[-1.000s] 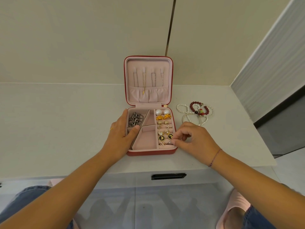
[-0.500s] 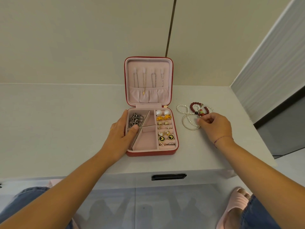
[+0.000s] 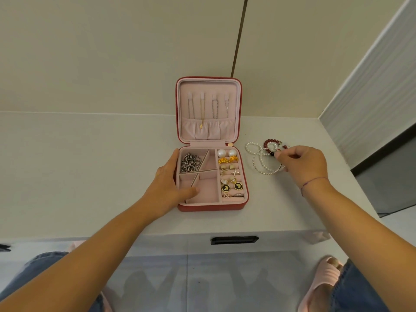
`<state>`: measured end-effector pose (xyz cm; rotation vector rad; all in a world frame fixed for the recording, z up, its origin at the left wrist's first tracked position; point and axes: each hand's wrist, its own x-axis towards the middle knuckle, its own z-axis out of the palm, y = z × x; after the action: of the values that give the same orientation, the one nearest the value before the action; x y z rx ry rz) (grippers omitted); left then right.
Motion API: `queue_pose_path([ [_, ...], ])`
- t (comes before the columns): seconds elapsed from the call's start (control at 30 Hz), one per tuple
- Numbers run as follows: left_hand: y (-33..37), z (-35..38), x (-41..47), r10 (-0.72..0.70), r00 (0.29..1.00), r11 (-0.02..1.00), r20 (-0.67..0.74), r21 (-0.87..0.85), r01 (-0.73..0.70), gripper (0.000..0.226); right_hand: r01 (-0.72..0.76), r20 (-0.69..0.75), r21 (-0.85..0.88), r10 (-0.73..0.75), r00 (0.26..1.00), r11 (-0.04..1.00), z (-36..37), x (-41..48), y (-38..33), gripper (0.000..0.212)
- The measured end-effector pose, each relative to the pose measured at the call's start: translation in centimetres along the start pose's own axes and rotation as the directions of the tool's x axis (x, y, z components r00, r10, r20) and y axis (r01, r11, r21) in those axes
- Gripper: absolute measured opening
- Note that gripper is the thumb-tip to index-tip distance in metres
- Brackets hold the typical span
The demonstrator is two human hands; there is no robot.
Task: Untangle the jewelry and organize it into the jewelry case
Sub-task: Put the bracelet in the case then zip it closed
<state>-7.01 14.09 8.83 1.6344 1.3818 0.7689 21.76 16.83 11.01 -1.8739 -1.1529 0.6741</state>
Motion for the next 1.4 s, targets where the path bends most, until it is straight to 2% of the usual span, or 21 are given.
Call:
queue_pose_path([
  [0.17, -0.2, 0.0, 0.0, 0.011, 1.000, 1.000, 0.006, -0.019, -0.011, 0.070, 0.064, 0.080, 0.094, -0.071, 0.994, 0.994, 0.4, -2.6, -2.7, 0.009],
  [0.33, -0.6, -0.2, 0.2, 0.009, 0.999, 0.998, 0.039, -0.063, -0.007, 0.069, 0.147, 0.241, 0.050, -0.155, 0.958, 0.988, 2.7, -5.8, -4.9, 0.005],
  [0.43, -0.7, -0.2, 0.1, 0.004, 0.998, 0.997, 0.058, -0.077, 0.001, 0.068, 0.155, 0.291, 0.054, -0.164, 0.943, 0.986, 4.3, -7.1, -5.6, 0.005],
  [0.57, 0.1, -0.7, -0.1, 0.003, 0.999, 0.990, 0.051, -0.139, 0.004, 0.057, 0.309, 0.285, -0.157, -0.256, 0.923, 0.938, 6.2, -7.4, -5.6, 0.007],
  [0.7, 0.4, -0.8, -0.2, 0.000, 0.998, 0.983, 0.059, -0.185, 0.011, 0.047, 0.402, 0.389, -0.306, -0.272, 0.880, 0.863, 7.2, -7.9, -5.5, 0.009],
  [0.83, 0.7, -0.8, -0.3, 0.009, 0.998, 0.988, 0.070, -0.153, 0.002, 0.058, 0.443, 0.461, -0.296, -0.279, 0.842, 0.847, 7.2, -7.9, -5.5, 0.006],
  [0.93, 0.7, -0.8, -0.4, 0.017, 0.997, 0.990, 0.070, -0.143, -0.007, 0.062, 0.483, 0.525, -0.279, -0.289, 0.800, 0.830, 6.9, -7.5, -5.4, 0.012],
  [1.07, 0.8, -0.8, -0.4, 0.019, 0.998, 0.991, 0.055, -0.134, -0.011, 0.062, 0.579, 0.570, -0.325, -0.333, 0.751, 0.748, 7.4, -6.8, -5.5, 0.011],
  [1.23, 0.8, -0.8, -0.5, 0.020, 0.998, 0.990, 0.052, -0.137, -0.013, 0.062, 0.644, 0.603, -0.423, -0.333, 0.725, 0.638, 8.2, -6.2, -5.6, 0.014],
  [1.4, 0.9, -0.8, -0.4, 0.006, 0.998, 0.991, 0.062, -0.133, 0.002, 0.060, 0.655, 0.602, -0.421, -0.347, 0.719, 0.628, 7.8, -6.2, -5.4, 0.018],
])
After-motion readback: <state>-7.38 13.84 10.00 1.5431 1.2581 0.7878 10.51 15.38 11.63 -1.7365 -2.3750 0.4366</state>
